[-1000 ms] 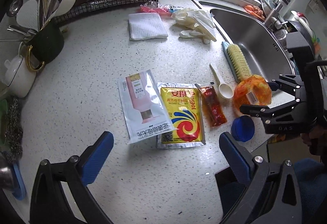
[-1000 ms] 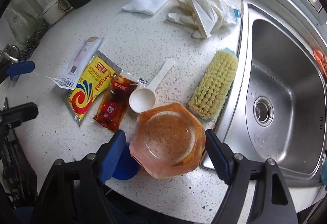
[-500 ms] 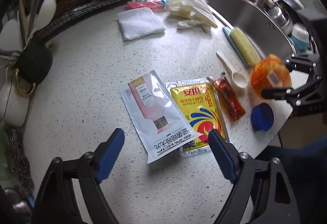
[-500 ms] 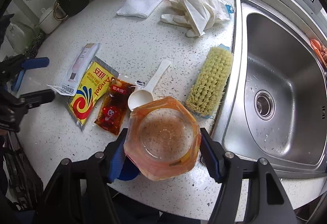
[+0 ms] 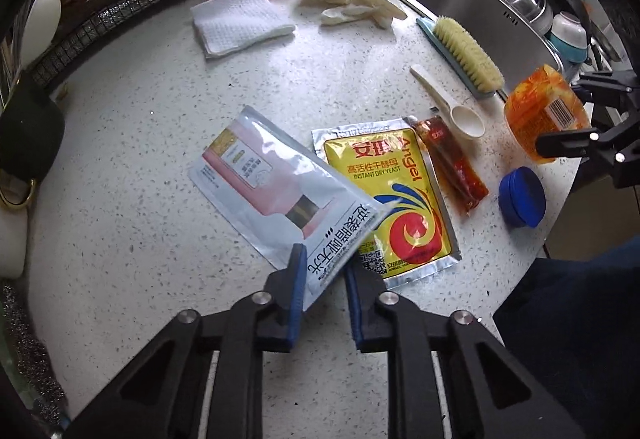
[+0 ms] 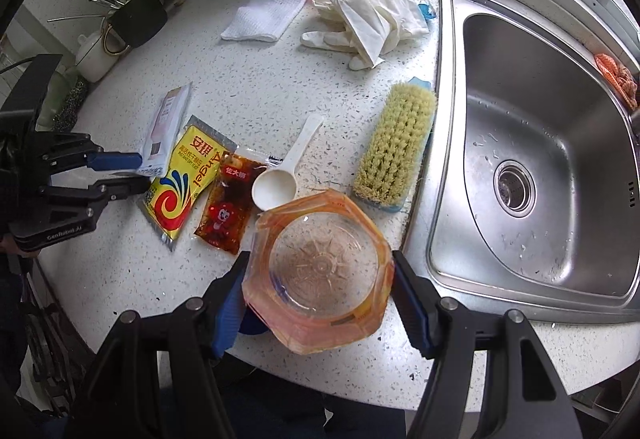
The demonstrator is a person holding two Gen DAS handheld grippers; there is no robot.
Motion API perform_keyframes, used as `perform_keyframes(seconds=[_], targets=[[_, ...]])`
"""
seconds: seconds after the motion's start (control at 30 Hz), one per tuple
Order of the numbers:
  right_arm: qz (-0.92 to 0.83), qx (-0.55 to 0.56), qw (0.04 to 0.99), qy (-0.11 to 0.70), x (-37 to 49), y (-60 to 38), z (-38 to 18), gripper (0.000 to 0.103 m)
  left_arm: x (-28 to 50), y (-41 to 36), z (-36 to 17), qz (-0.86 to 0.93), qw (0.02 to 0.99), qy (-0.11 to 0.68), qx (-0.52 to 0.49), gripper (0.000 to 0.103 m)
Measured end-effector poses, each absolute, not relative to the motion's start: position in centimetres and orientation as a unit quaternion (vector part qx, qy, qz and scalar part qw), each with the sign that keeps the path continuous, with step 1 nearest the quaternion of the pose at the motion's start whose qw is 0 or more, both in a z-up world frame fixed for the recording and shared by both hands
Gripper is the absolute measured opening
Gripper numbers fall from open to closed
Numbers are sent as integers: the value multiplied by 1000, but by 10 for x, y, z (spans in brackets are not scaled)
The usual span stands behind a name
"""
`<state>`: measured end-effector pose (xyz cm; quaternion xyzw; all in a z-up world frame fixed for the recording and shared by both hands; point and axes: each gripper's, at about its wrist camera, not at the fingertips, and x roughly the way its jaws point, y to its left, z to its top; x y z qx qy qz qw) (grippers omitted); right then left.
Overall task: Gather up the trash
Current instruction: 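Grasp the white packet with the left gripper while the right lifts the cup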
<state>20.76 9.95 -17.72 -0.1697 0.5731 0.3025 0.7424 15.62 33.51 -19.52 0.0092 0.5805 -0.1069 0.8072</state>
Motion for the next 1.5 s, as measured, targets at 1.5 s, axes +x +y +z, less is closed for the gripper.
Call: perform_keyframes(seconds=[1.5], targets=[[306, -78, 848, 427, 146, -118, -62, 64, 125, 45, -24, -135, 880, 452, 58, 0]])
